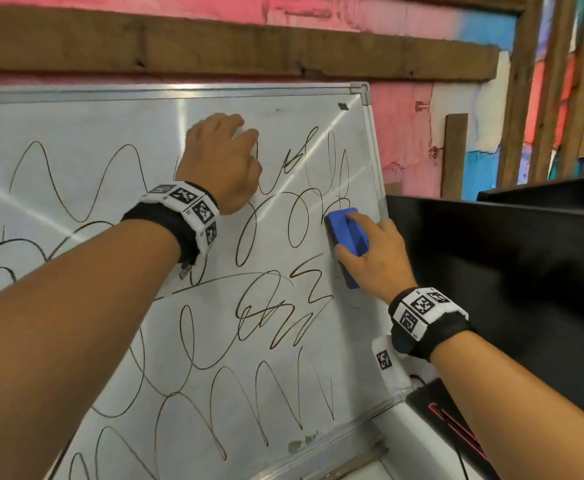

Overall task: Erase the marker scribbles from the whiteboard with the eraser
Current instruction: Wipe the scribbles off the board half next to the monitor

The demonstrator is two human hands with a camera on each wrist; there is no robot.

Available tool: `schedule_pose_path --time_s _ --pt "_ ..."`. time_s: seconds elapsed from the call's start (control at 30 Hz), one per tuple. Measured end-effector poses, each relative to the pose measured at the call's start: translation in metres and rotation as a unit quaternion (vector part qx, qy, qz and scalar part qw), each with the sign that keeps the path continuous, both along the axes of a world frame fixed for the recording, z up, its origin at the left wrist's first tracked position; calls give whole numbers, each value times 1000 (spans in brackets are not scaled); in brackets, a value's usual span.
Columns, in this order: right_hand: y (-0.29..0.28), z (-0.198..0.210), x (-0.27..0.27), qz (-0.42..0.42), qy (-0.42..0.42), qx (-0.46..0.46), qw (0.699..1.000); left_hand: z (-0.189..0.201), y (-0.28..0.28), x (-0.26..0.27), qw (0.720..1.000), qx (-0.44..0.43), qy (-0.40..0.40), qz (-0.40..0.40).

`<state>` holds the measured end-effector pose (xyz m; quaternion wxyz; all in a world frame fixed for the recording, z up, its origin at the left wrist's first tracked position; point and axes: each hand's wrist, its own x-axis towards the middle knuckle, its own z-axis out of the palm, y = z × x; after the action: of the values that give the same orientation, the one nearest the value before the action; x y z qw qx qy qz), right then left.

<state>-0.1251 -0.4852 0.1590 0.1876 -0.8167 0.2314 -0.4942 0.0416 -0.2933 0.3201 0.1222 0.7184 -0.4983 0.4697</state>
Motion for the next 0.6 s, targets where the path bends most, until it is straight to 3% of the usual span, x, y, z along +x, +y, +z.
schedule_pose_path --time_s 0.17,0.43,0.6 --pt "-8 -17 -11 -1 11 2 1000 27 -7 8 998 -21 -16 60" --pt "-20 7 -7 -14 -16 2 1000 61 -21 16 992 -39 -18 117" --pt "-21 1 -9 -5 -15 -10 1000 70 -32 19 989 -30 29 143"
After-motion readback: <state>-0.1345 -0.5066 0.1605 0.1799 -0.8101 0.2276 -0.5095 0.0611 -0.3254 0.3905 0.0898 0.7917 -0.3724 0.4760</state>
